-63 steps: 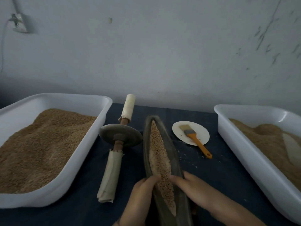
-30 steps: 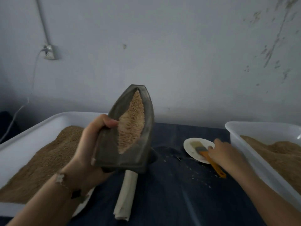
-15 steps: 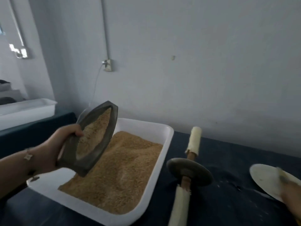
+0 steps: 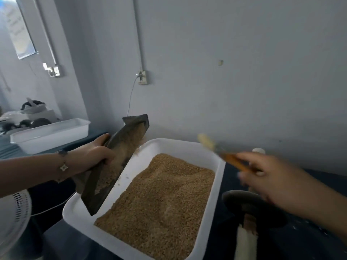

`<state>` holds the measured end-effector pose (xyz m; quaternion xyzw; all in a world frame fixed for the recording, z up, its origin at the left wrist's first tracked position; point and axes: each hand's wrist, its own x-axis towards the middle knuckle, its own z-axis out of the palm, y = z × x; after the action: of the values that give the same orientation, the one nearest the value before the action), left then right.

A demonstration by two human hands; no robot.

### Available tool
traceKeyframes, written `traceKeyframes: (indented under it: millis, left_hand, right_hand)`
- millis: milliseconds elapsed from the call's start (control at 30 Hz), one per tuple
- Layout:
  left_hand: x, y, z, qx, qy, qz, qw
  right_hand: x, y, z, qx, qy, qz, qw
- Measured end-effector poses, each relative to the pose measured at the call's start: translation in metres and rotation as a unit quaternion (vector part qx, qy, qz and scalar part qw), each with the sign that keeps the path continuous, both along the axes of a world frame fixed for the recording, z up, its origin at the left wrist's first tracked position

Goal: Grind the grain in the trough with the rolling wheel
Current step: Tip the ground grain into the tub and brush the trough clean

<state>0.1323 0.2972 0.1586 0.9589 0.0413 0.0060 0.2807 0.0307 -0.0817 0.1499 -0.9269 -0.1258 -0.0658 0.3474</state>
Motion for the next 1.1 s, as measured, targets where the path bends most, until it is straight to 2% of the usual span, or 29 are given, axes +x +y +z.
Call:
traceKeyframes:
  millis: [133, 267, 433, 567, 700, 767, 833, 900, 933, 1000, 1067, 1100]
  left_hand:
    - [-0.015, -0.004, 0.014, 0.045, 0.012, 0.039, 0.998]
    - [-0.024, -0.021, 0.022, 0.12, 0.046, 0.025, 0.991]
    - [-0.02, -0.036, 0.022, 0.199, 0.061, 0.029, 0.978]
    - [-0.01, -0.042, 0.023, 0.161, 0.07, 0.014, 0.984]
    - [-0.001, -0.039, 0.026, 0.111, 0.068, 0.012, 0.991]
    - [0.002, -0.038, 0.026, 0.092, 0.06, 0.019, 0.994]
    - [0.003, -0.037, 0.027, 0.071, 0.06, 0.021, 0.995]
    - [0.001, -0.035, 0.031, 0.048, 0.066, 0.021, 0.996]
    - [0.0, -0.035, 0.032, 0.044, 0.067, 0.023, 0.996]
    - [-0.002, -0.034, 0.035, 0.044, 0.06, 0.026, 0.997]
    - [-0.005, -0.033, 0.037, 0.055, 0.05, 0.026, 0.997]
    - [-0.006, -0.033, 0.038, 0.063, 0.048, 0.025, 0.997]
  right_hand:
    - [0.04, 0.073, -0.004, -0.044, -0.017, 0.054, 0.997]
    - [0.074, 0.119, -0.013, -0.067, -0.046, 0.084, 0.993]
    - [0.104, 0.146, -0.024, -0.002, -0.037, 0.14, 0.99]
    - [0.103, 0.164, -0.031, 0.066, -0.027, 0.183, 0.98]
    - [0.107, 0.141, -0.043, -0.076, -0.014, 0.128, 0.989]
    - [0.109, 0.118, -0.038, -0.1, -0.014, 0.079, 0.992]
    - [0.104, 0.109, -0.029, -0.033, -0.042, 0.065, 0.996]
    - [0.091, 0.118, -0.022, 0.031, -0.052, 0.123, 0.991]
    - [0.083, 0.125, -0.022, 0.029, -0.041, 0.162, 0.985]
    - [0.076, 0.134, -0.028, -0.037, -0.042, 0.179, 0.982]
    - [0.076, 0.127, -0.028, -0.119, -0.053, 0.132, 0.983]
    - [0.076, 0.121, -0.026, -0.128, -0.049, 0.107, 0.985]
